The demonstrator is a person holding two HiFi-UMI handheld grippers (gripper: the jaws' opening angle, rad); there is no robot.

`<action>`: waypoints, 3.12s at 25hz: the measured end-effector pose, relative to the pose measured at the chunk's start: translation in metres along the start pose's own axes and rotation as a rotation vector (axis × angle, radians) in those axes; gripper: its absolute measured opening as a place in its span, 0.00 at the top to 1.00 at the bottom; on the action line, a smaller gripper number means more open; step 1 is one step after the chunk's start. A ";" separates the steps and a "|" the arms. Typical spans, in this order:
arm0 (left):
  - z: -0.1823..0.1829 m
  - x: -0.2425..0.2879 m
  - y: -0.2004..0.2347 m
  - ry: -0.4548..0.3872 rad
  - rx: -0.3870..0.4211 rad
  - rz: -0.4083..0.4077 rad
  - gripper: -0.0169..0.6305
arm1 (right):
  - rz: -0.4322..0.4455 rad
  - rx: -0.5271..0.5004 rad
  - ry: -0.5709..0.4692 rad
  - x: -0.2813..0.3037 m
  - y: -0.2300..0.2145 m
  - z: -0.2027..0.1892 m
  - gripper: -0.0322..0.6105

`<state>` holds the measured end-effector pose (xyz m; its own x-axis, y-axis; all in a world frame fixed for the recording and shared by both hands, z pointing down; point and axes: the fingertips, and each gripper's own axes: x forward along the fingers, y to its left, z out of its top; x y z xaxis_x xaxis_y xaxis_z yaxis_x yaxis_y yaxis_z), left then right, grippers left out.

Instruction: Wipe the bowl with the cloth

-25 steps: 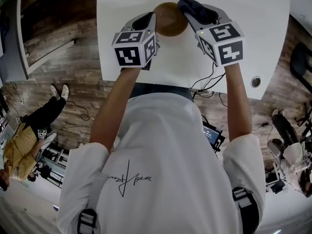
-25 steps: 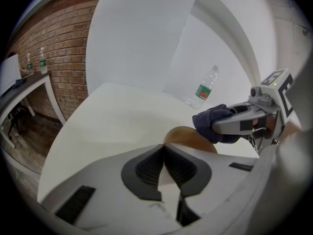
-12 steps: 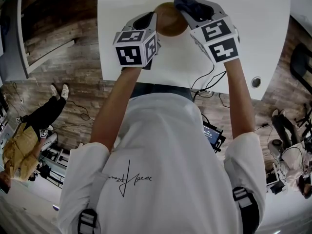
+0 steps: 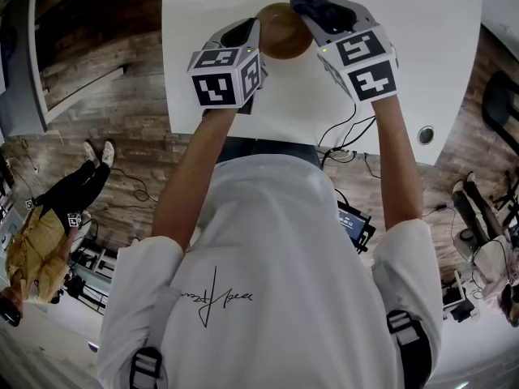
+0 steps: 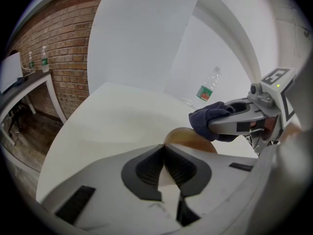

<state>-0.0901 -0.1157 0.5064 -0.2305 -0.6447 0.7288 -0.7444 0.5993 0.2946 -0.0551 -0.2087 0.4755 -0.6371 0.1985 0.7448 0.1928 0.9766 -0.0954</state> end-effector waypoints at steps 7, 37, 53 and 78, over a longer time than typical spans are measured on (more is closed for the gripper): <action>-0.002 -0.002 -0.003 -0.002 -0.003 0.001 0.97 | -0.017 0.025 -0.003 -0.007 -0.001 -0.007 0.76; 0.003 0.013 -0.006 -0.003 -0.003 0.018 0.97 | -0.079 0.140 0.007 -0.026 -0.009 -0.047 0.76; 0.002 0.011 -0.005 -0.005 -0.004 0.007 0.97 | -0.127 0.221 -0.006 -0.036 0.008 -0.060 0.76; -0.001 0.007 -0.006 -0.014 -0.011 -0.005 0.97 | -0.176 0.360 -0.022 -0.047 0.049 -0.078 0.76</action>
<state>-0.0866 -0.1241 0.5104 -0.2360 -0.6544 0.7184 -0.7388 0.6011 0.3048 0.0426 -0.1770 0.4878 -0.6538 0.0239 0.7562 -0.1916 0.9617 -0.1960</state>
